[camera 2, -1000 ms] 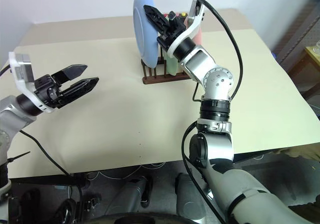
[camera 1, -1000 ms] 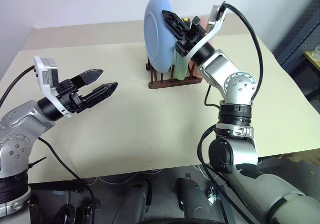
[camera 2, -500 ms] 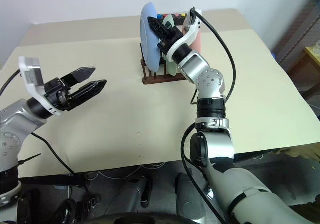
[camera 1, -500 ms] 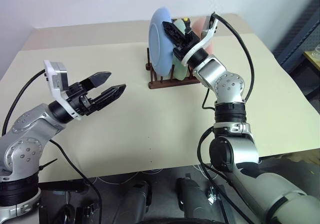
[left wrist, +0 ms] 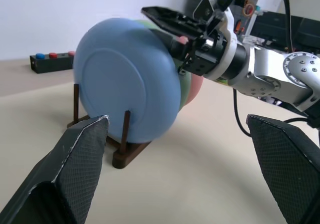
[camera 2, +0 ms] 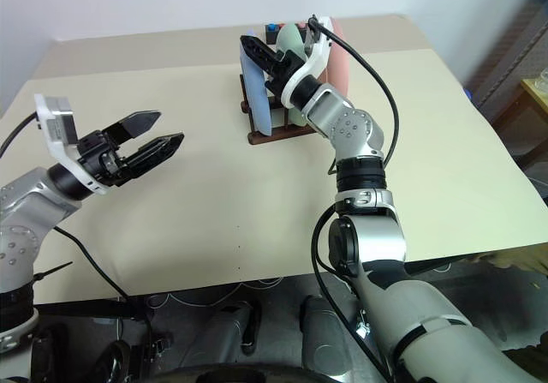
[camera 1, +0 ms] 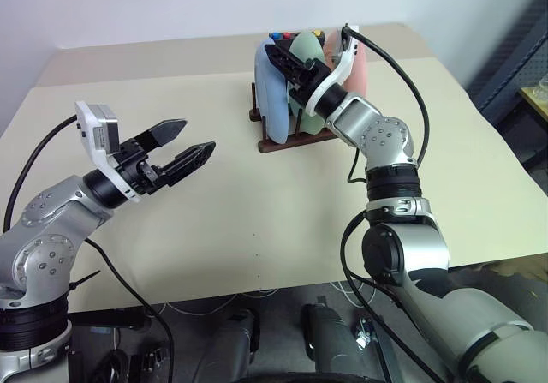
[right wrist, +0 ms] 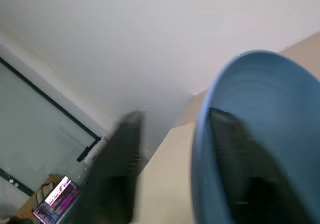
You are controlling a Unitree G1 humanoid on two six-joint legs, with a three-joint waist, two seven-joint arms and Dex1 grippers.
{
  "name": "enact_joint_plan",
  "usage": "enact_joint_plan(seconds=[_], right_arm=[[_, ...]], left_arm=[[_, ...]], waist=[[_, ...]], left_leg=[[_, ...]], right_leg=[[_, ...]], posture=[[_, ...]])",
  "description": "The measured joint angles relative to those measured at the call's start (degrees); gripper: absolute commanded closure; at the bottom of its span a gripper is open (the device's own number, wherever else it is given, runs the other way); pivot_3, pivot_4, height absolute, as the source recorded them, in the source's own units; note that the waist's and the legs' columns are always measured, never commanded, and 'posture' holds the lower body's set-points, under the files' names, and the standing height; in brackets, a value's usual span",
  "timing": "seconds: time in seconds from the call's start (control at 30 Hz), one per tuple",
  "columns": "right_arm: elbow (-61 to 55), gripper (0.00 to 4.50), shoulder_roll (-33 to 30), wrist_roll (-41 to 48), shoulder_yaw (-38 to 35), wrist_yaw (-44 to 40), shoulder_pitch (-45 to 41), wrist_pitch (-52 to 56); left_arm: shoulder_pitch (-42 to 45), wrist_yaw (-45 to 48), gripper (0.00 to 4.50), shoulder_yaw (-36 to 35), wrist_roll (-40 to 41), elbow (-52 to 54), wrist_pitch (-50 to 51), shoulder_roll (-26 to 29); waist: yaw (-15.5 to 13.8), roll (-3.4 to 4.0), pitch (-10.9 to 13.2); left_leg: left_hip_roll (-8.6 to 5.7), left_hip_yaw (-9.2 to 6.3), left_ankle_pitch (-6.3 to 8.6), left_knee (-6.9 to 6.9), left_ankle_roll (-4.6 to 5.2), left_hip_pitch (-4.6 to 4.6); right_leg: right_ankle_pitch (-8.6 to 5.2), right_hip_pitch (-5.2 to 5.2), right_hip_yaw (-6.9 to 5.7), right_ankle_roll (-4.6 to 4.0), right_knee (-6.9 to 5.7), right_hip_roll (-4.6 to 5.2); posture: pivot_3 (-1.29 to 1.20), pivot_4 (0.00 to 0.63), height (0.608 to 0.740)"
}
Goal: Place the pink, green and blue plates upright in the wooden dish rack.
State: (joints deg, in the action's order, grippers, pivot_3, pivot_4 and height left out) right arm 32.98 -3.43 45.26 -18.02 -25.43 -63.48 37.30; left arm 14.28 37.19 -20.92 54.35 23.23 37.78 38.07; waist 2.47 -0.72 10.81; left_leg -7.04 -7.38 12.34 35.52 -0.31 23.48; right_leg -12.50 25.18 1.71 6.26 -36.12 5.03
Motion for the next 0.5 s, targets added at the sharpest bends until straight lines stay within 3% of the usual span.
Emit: enact_joint_plan(seconds=[0.07, 0.5], right_arm=[[-0.11, 0.09, -0.04, -0.71, 0.37, -0.35, 0.00, -0.19], [-7.48, 0.04, -2.10, -5.23, 4.28, -3.28, 0.09, -2.25]], left_arm=[[0.01, 0.00, 0.00, 0.00, -0.04, 0.00, 0.00, 0.00], [0.94, 0.27, 0.00, 0.44, -0.07, -0.04, 0.04, -0.08]], waist=[[0.01, 0.00, 0.00], [0.00, 0.00, 0.00]], left_leg=[[0.00, 0.00, 0.00, 0.00, 0.00, 0.00], [0.00, 0.00, 0.00, 0.00, 0.00, 0.00]], right_leg=[[0.00, 0.00, 0.00, 0.00, 0.00, 0.00], [0.00, 0.01, 0.00, 0.00, 0.00, 0.00]], posture=[[0.00, 0.150, 0.740], [0.00, 0.150, 0.740]])
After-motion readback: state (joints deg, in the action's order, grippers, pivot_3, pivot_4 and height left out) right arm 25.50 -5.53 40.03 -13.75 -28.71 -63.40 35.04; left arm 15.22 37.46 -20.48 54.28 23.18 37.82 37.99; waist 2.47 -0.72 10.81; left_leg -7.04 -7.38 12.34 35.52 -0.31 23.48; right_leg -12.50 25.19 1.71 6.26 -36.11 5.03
